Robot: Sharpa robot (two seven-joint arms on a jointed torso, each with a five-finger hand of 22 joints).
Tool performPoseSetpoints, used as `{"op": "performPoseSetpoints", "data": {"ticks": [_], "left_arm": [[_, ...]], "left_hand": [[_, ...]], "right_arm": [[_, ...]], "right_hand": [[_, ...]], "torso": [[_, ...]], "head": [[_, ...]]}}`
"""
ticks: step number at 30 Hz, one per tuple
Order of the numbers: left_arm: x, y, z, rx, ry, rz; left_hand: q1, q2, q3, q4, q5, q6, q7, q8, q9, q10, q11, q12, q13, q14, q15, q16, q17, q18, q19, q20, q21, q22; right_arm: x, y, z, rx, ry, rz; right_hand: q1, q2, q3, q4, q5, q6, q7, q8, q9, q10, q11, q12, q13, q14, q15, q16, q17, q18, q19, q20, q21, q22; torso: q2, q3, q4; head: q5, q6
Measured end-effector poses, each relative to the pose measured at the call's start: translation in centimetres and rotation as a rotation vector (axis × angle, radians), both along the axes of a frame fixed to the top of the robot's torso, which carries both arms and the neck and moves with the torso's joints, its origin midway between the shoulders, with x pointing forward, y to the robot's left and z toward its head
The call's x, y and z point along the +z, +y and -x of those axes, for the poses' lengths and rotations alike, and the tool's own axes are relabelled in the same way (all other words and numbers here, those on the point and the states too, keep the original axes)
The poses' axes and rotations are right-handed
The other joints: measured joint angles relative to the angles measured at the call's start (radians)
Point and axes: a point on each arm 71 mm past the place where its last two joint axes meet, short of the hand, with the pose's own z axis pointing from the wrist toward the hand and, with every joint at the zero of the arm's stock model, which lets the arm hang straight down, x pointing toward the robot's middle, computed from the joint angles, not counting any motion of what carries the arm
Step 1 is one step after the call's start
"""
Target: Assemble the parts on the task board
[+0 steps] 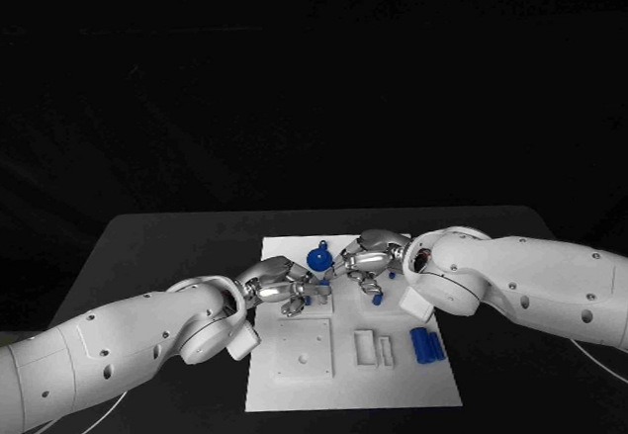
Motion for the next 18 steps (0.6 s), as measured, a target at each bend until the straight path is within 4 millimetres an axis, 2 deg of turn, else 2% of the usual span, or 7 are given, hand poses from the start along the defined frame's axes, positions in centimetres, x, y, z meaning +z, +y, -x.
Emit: {"op": "performPoseSetpoints", "data": {"ticks": [4,8,11,14,16,18], "left_arm": [[-0.02,-0.05,0.05,-0.008,-0.007,-0.011],[-0.05,-0.05,0.06,-0.012,-0.012,-0.021],[-0.06,-0.05,0.07,-0.014,-0.014,-0.026],[-0.07,-0.08,0.08,-0.015,-0.016,-0.029],[-0.07,-0.13,0.09,-0.017,-0.017,-0.031],[-0.07,-0.18,0.10,-0.019,-0.018,-0.032]], "left_hand": [[0.001,0.001,0.000,0.000,-0.002,-0.005,0.002,0.000,0.003,0.000,0.000,0.005,0.000,-0.002,0.002,0.000,0.000,0.000,0.000,0.000,0.000,0.000],[0.001,0.001,0.000,0.000,0.002,-0.006,0.001,-0.001,0.007,-0.004,0.002,0.005,0.000,-0.002,0.002,0.000,0.000,0.000,0.000,0.000,0.000,0.000],[0.006,0.006,0.000,0.000,0.004,-0.023,0.005,-0.001,0.010,-0.005,0.003,0.005,0.000,-0.003,0.003,0.000,0.000,-0.001,0.000,0.000,0.000,0.000],[0.010,0.010,0.000,0.000,0.004,-0.024,0.005,-0.001,0.011,-0.005,0.003,0.008,0.000,-0.004,0.004,0.000,0.000,-0.004,0.000,0.000,0.004,0.000],[0.015,0.015,0.000,0.000,0.004,-0.048,0.018,-0.001,0.013,-0.005,0.003,0.009,0.000,-0.004,0.006,0.000,0.000,-0.007,0.000,0.000,0.004,0.000],[0.023,0.023,0.000,0.000,0.004,-0.055,0.023,-0.002,0.012,-0.005,0.003,0.009,0.000,-0.004,0.007,0.000,0.000,-0.007,0.000,0.000,0.004,0.000]], "right_arm": [[-0.05,-0.10,0.02,-0.006,0.011,-0.009],[-0.08,-0.13,0.08,-0.007,0.018,-0.015],[-0.10,-0.04,0.16,-0.002,0.022,-0.017],[-0.11,0.14,0.29,0.006,0.025,-0.018],[-0.11,0.27,0.34,0.012,0.024,-0.016],[-0.12,0.35,0.36,0.016,0.022,-0.012]], "right_hand": [[-0.011,0.011,-0.006,0.006,0.000,0.008,-0.002,0.005,0.001,0.001,-0.001,0.000,-0.001,0.005,-0.005,0.000,0.000,0.000,0.001,0.001,0.004,0.000],[-0.011,0.011,-0.006,0.006,0.000,0.013,-0.004,0.006,0.001,0.004,-0.004,0.000,-0.001,0.005,-0.005,0.000,0.001,0.000,0.001,0.001,0.004,0.000],[-0.011,0.011,-0.006,0.006,0.000,0.024,-0.009,0.012,0.003,0.007,-0.007,0.000,-0.002,0.005,-0.005,0.000,0.001,0.000,0.001,0.001,0.008,0.000],[-0.011,0.011,-0.008,-0.002,0.000,0.035,-0.019,0.018,0.005,0.007,-0.015,0.001,-0.003,0.007,-0.014,0.003,0.001,0.000,0.002,0.001,0.008,0.000],[-0.011,0.011,-0.006,-0.014,-0.001,0.047,-0.029,0.030,0.008,0.011,-0.018,0.005,-0.004,0.008,-0.019,0.004,0.001,0.000,0.004,-0.001,0.013,0.000],[-0.011,0.011,-0.006,-0.019,-0.008,0.053,-0.030,0.032,0.009,0.012,-0.020,0.005,-0.004,0.009,-0.020,0.004,0.002,0.000,0.007,-0.001,0.014,0.000]], "torso": [[0.000,0.0006,-0.0001],[0.000,0.0006,-0.0006],[0.000,0.0011,-0.0009],[0.000,0.0012,-0.0012],[0.000,0.0012,-0.0012],[0.000,0.0012,-0.0011]], "head": [[0.001,-0.002],[0.002,-0.003],[0.003,-0.003],[0.003,-0.004],[0.003,-0.005],[0.003,-0.005]]}}
